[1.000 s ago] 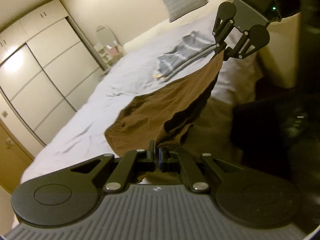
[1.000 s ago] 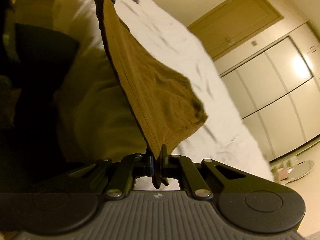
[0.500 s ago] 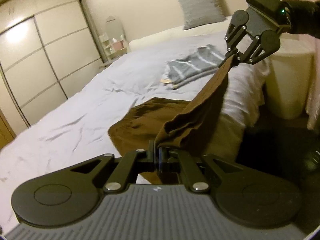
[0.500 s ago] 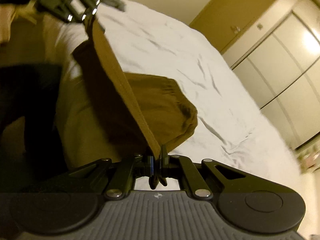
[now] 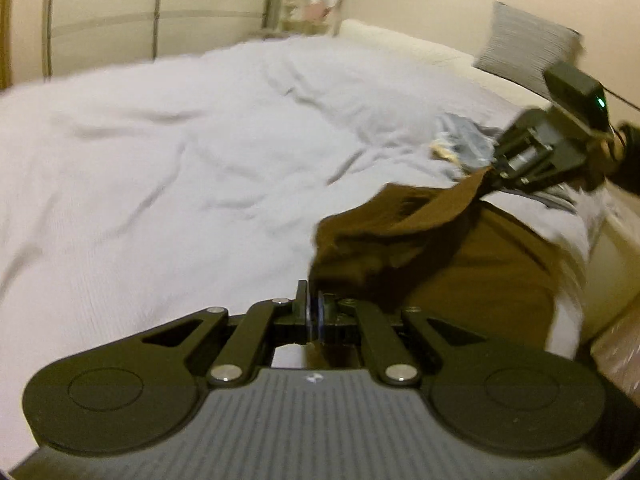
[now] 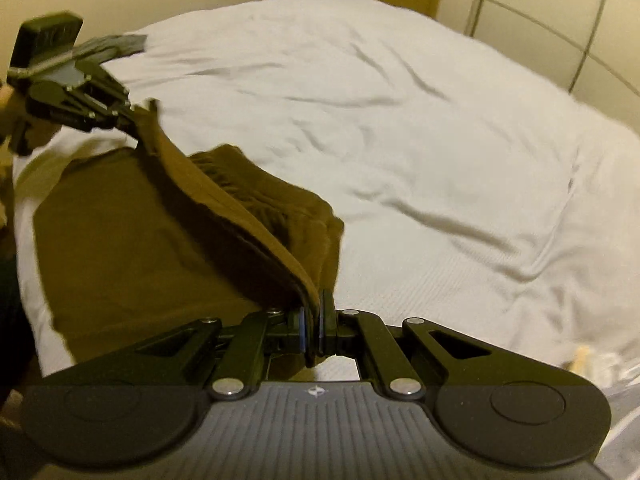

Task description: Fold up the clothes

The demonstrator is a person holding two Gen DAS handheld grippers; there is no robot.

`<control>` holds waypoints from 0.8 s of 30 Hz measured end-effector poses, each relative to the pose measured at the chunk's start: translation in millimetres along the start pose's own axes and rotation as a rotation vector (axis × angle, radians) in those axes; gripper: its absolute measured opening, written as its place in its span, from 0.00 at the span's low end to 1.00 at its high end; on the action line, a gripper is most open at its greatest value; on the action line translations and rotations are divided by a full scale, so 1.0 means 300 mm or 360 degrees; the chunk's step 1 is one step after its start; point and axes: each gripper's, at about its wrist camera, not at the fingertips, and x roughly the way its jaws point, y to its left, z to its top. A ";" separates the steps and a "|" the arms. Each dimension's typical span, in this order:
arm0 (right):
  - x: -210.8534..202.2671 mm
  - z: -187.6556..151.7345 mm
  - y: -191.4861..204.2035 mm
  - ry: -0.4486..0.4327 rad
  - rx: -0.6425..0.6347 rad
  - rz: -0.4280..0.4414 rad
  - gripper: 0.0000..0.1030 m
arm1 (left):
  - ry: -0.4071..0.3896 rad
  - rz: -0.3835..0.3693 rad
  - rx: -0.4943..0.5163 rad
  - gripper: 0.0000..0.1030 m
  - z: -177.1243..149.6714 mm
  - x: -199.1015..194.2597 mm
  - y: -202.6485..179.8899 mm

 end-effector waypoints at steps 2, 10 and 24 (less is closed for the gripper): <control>0.029 -0.025 -0.025 -0.0019 0.0076 0.0030 0.01 | 0.0011 0.0011 -0.0046 0.02 -0.021 0.022 0.026; 0.058 -0.040 -0.159 -0.0272 0.0520 0.0164 0.02 | -0.0076 0.0036 -0.0163 0.01 -0.042 0.031 0.043; 0.082 -0.074 -0.251 -0.0506 0.1066 -0.0048 0.36 | -0.0092 0.0187 -0.0344 0.00 -0.056 0.018 0.095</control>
